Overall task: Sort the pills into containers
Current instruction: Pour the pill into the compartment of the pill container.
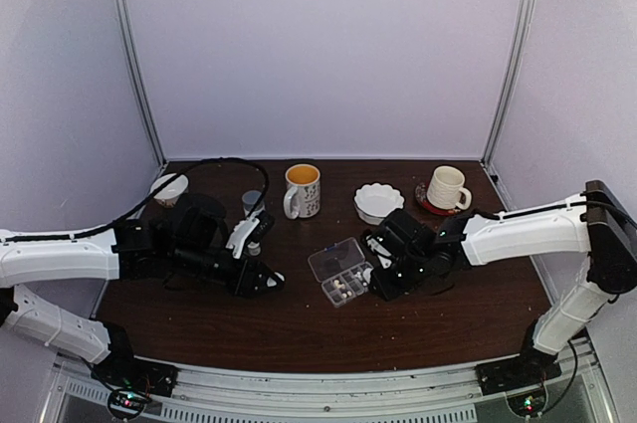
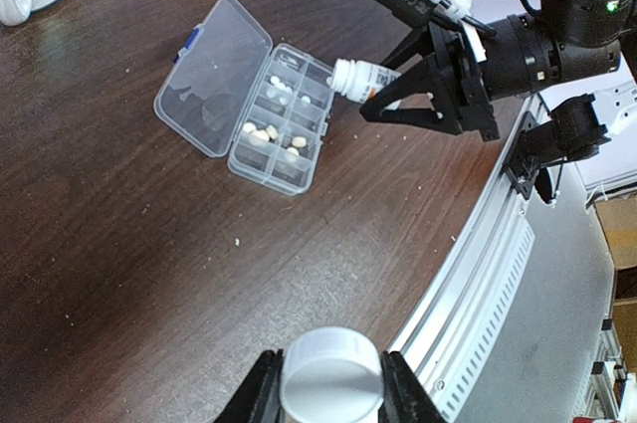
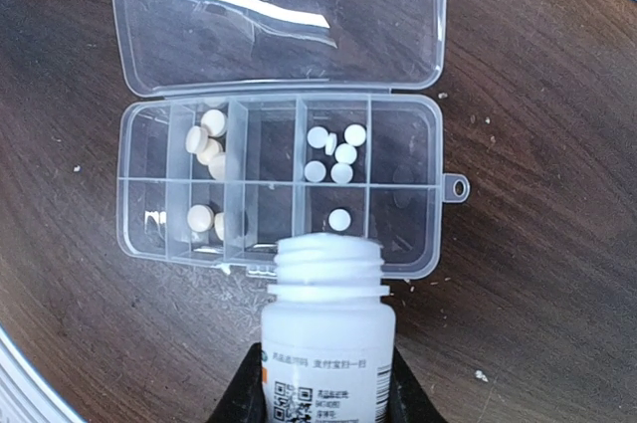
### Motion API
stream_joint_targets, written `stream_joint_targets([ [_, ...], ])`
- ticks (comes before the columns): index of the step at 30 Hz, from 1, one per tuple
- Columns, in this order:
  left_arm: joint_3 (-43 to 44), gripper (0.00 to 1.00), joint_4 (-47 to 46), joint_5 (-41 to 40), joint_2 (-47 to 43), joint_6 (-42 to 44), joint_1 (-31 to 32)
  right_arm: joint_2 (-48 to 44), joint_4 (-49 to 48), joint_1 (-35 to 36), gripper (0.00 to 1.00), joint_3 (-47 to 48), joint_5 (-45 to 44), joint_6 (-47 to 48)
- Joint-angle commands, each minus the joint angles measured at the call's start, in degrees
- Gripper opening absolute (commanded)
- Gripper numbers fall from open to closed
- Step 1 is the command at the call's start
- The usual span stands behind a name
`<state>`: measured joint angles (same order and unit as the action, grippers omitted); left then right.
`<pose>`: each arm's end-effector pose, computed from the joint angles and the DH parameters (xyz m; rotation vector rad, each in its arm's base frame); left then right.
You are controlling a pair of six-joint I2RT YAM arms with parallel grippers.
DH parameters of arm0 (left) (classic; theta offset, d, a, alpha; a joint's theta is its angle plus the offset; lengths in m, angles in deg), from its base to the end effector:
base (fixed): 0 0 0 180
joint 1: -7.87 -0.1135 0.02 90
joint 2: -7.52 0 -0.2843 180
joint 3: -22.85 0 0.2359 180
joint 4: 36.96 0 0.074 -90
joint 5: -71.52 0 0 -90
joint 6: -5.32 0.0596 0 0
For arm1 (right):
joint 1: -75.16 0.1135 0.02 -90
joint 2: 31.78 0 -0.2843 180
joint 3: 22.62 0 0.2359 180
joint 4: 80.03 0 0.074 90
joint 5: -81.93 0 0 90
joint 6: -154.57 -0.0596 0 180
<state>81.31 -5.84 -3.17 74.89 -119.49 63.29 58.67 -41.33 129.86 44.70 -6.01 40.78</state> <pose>0.1257 -0.2101 0.2548 0.6008 2.4297 -1.0617 0.1729 0.2479 0.1874 -0.7432 2.6417 0.4738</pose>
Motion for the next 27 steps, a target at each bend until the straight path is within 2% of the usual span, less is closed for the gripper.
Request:
stream_joint_targets([
  [1,2.00,0.00,-1.32,0.68,0.11,0.79,-0.32,1.78,3.41,0.15,0.00,3.33,-0.93,0.59],
  [5,1.74,0.00,-1.37,0.36,-0.22,0.71,-0.33,-0.60,1.24,0.17,0.00,1.36,-2.45,0.20],
  [9,1.88,0.00,-1.46,0.70,0.18,0.86,-0.34,2.44,5.53,-0.01,0.00,4.85,-2.29,1.10],
  [12,1.68,0.00,-1.74,0.68,0.22,0.85,-0.34,-0.44,2.22,0.24,0.00,1.05,-2.20,0.10],
  [15,1.52,0.00,-2.36,0.85,0.37,0.62,-0.34,-0.46,1.68,-0.06,0.00,1.25,-3.09,0.50],
  [18,2.03,0.00,-2.02,1.38,0.87,0.71,-0.32,0.69,4.41,0.09,0.00,3.14,-2.21,0.74],
  [21,2.10,0.00,-1.80,1.26,0.67,0.78,-0.31,-0.52,0.70,0.03,0.00,1.37,-2.24,-0.06],
  [25,2.31,0.00,-1.32,0.86,0.41,1.06,-0.33,2.25,4.26,-0.22,0.00,4.33,-1.53,0.89],
  [27,2.26,0.00,-1.23,0.95,0.40,1.06,-0.38,0.41,2.31,-0.03,0.00,2.26,-0.68,0.26],
])
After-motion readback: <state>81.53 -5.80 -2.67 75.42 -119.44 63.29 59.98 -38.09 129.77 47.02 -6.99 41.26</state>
